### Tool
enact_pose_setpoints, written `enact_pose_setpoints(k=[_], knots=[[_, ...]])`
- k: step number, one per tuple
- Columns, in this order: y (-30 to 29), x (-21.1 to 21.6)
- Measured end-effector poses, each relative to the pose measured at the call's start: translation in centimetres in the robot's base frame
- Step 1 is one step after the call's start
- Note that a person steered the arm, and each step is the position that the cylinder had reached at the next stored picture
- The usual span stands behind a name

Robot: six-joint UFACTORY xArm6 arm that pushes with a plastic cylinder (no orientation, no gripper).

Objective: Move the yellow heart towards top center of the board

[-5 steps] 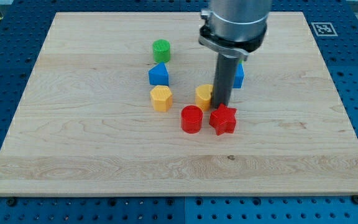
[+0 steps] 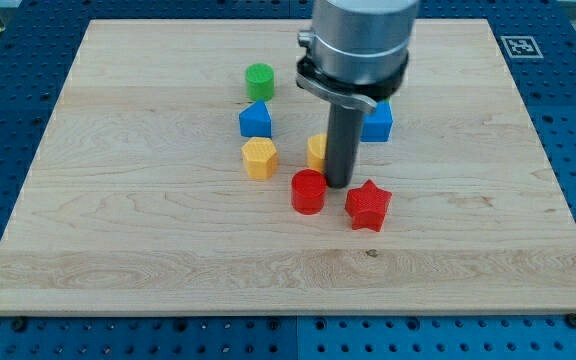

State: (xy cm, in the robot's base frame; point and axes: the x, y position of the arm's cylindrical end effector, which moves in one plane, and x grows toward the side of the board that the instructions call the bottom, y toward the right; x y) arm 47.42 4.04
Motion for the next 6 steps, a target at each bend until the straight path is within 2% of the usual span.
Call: enact_pose_setpoints(k=[1, 3, 6], knots=[[-2.1, -1.9], [-2.0, -3.3], [-1.9, -11.7]])
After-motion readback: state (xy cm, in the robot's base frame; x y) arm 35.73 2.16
